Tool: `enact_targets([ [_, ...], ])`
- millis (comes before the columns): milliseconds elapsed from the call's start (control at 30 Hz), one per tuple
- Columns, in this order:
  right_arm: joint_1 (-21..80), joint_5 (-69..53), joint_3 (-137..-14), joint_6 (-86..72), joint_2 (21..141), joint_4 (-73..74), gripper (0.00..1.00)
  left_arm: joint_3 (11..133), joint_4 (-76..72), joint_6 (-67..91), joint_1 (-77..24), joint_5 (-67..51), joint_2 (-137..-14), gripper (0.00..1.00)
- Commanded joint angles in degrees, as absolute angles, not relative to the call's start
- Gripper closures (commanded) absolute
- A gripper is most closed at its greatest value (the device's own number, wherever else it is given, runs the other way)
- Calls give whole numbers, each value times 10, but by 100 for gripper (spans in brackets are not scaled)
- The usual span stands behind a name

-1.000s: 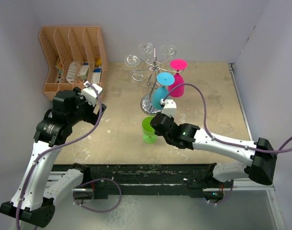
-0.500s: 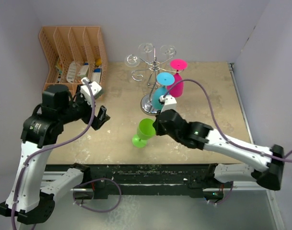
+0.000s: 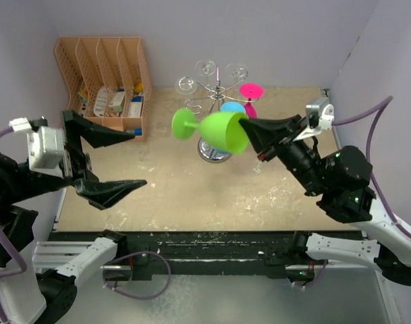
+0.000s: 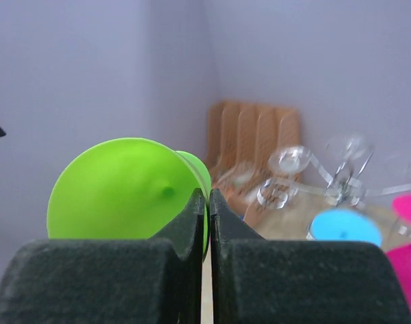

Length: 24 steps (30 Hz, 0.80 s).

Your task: Place the wine glass upside down on the wine glass rack

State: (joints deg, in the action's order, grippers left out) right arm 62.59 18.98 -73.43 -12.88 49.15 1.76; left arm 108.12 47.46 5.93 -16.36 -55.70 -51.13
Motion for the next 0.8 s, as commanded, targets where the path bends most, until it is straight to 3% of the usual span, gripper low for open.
enact_targets([
  [0, 626, 245, -735, 62, 534, -236, 100, 1145, 418, 129, -158, -456, -574, 0],
  [167, 626, 197, -705, 249, 580, -526, 100, 1212, 406, 138, -150, -364, -626, 0],
  [267, 626, 127, -635, 338, 641, -870, 100, 1217, 376, 188, -150, -377, -654, 0],
  [300, 626, 108, -631, 357, 668, -920, 100, 1217, 367, 207, -148, -393, -670, 1],
  [567, 627, -15, -671, 411, 775, -1048, 100, 1211, 196, 423, -129, -537, -801, 5],
  [767, 626, -29, -685, 442, 788, -1046, 100, 1211, 84, 544, -125, -547, -848, 7],
])
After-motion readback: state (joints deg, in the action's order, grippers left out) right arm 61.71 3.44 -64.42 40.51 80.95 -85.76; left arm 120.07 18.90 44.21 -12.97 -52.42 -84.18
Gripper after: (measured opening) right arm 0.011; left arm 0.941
